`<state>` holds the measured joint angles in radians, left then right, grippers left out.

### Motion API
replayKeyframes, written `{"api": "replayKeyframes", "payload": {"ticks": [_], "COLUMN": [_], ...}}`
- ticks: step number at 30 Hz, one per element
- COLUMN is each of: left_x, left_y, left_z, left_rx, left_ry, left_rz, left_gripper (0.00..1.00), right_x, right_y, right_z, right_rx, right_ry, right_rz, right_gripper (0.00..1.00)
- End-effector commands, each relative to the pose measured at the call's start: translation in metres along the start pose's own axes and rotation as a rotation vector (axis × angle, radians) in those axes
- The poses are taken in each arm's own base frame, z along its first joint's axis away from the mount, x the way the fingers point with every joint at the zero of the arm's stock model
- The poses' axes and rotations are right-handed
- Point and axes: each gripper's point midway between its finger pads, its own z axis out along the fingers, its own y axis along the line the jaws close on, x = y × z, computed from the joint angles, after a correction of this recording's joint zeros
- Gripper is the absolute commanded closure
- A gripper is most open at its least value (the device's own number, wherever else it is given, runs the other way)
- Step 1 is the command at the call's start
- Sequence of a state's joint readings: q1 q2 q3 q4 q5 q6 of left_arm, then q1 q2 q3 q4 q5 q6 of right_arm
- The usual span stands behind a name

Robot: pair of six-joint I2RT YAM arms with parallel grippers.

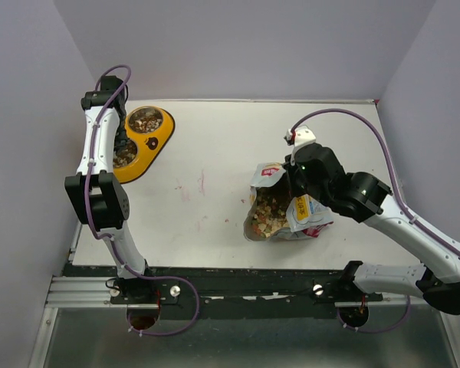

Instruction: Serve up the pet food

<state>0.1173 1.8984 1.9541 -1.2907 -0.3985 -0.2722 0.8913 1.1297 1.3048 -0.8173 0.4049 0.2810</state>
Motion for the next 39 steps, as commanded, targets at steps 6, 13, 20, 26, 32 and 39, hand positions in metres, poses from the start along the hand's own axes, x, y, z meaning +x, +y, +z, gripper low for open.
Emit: {"api": "replayKeyframes", "payload": {"ticks": [6, 13, 20, 26, 32, 39], "left_x": [-0.009, 0.007, 0.044, 0.092, 0.145, 0.166], "left_y": [0.007, -0.006, -0.068, -0.106, -0.123, -0.128], "left_z": [-0.043, -0.088, -0.165, -0.215, -0.201, -0.142], "left_rx": [0.069, 0.272, 0.826, 1.219, 1.441, 1.383], "left_ry": [-0.099, -0.168, -0.239, -0.354, -0.382, -0.421], "left_rz": [-0.061, -0.117, -0.169, -0.111, -0.176, -0.344], "left_gripper": [1.00, 1.00, 1.00, 1.00, 1.00, 1.00], "right_x": [-0.043, -0.048, -0.056, -0.071, -0.079, -0.078], "right_y": [0.005, 0.008, 0.008, 0.008, 0.010, 0.012], "right_z": [-0.012, -0.012, -0.007, -0.008, -0.012, -0.016], "right_rx": [-0.015, -0.023, 0.011, 0.026, 0.019, 0.011], "right_ry": [-0.120, -0.118, -0.105, -0.119, -0.118, -0.098], "right_rz": [0.074, 0.085, 0.088, 0.093, 0.110, 0.134], "right_gripper": [0.99, 0.99, 0.99, 0.99, 0.99, 0.99]}}
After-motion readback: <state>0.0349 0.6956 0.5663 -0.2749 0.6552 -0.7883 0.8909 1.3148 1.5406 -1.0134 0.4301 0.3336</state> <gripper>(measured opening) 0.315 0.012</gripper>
